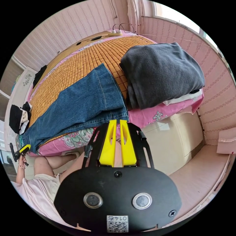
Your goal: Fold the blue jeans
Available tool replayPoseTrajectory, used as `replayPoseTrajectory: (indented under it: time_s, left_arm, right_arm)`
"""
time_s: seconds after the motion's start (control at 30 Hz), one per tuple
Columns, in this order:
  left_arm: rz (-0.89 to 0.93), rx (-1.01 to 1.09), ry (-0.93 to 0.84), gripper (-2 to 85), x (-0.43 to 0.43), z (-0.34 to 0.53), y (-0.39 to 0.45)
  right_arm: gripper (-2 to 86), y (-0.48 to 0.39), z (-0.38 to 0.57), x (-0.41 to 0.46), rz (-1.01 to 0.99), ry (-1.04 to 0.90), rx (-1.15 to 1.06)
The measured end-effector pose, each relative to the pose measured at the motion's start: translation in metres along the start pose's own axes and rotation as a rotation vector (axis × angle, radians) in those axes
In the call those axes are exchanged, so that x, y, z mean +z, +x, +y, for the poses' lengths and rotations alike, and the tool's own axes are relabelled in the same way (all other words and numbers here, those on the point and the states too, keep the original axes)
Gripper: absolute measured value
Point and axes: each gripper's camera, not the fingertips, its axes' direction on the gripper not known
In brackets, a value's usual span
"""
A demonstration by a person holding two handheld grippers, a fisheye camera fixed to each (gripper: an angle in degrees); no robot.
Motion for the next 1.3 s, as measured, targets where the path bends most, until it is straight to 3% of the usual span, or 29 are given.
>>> replayPoseTrajectory:
  time_s: [0.23, 0.4, 0.53, 0.67, 0.73, 0.87, 1.07, 1.23, 1.3]
  left_arm:
    - [0.009, 0.141, -0.023, 7.3, 0.037, -0.048, 0.087]
    - [-0.052, 0.183, -0.242, 7.8, 0.107, -0.094, 0.120]
    - [-0.041, 0.167, -0.248, 4.7, 0.109, -0.100, 0.118]
    - [-0.053, 0.225, -0.127, -0.3, 0.058, -0.082, 0.118]
    - [-0.047, 0.228, -0.089, -0.7, 0.040, -0.071, 0.116]
    - [0.015, 0.213, -0.184, -0.7, 0.082, -0.061, 0.106]
    - [0.011, 0.184, -0.152, -0.7, 0.080, -0.057, 0.095]
    - [0.003, 0.197, -0.101, -0.9, 0.075, -0.045, 0.092]
    - [0.028, 0.170, -0.166, -0.9, 0.103, -0.036, 0.089]
  right_arm:
    - [8.5, 0.000, -0.020, 0.025, -0.118, -0.031, 0.090]
    - [2.7, -0.007, -0.029, 0.014, -0.101, -0.039, 0.030]
    - [0.6, -0.006, -0.027, -0.023, -0.155, 0.055, -0.037]
    - [0.0, 0.022, 0.005, -0.068, -0.259, 0.205, -0.014]
    - [0.0, 0.038, 0.026, -0.058, -0.220, 0.194, 0.022]
    - [0.0, 0.076, 0.055, 0.021, -0.216, -0.061, 0.162]
    - [-0.1, 0.081, 0.069, -0.017, -0.255, 0.082, 0.122]
    - [0.2, 0.086, 0.101, -0.066, 0.038, 0.295, 0.146]
    - [0.7, 0.106, 0.108, -0.037, 0.031, 0.165, 0.209]
